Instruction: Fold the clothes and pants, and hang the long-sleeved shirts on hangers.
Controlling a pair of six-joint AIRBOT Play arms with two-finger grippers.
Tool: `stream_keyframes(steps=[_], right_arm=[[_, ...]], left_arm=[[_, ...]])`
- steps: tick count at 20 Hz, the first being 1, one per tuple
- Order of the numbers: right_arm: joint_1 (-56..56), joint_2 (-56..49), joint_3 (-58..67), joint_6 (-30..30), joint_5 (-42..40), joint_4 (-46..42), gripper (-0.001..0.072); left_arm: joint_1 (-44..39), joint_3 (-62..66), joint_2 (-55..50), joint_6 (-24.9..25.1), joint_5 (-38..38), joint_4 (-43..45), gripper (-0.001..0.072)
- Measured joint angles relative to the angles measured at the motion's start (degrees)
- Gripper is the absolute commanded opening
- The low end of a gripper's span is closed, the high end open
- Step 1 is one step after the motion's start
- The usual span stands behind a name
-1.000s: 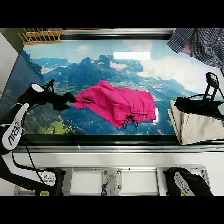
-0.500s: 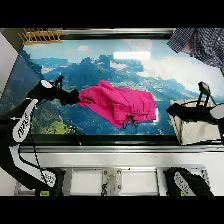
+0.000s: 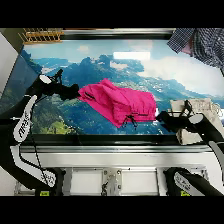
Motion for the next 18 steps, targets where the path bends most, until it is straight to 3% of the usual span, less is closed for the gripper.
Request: stream_keyframes(steps=[4, 5, 6, 9, 13, 18], right_arm=[[4.96, -4.52, 0.63, -4.24, -7.26, 7.17, 0.0507], [5.77, -5.16, 0.98, -4.81, -8.39, 8.02, 0.0423], [6.58, -5.79, 1.40, -5.42, -9.77, 8.22, 0.0216], [7.63, -6.56, 2.99, -7.30, -13.25, 9.44, 0.0017], [8.07, -6.36, 7.67, -8.85, -14.60, 6.62, 0.0016], [8.11, -0.61, 25.20, -9.46, -5.38, -10.01, 0.0016]], left_arm=[[0.00, 0.15, 0.00, 0.00, -0.13, 0.00, 0.0004], [0.00, 0.15, 0.00, 0.00, -0.15, 0.02, 0.0004], [0.00, 0.15, 0.00, 0.00, -0.13, 0.02, 0.0004], [0.00, 0.20, 0.00, 0.00, -0.15, 0.02, 0.0004], [0.15, 0.24, 2.25, 0.00, 0.15, 0.09, 0.0004], [2.56, 5.99, 13.00, 2.27, 1.42, 1.44, 0.0004]])
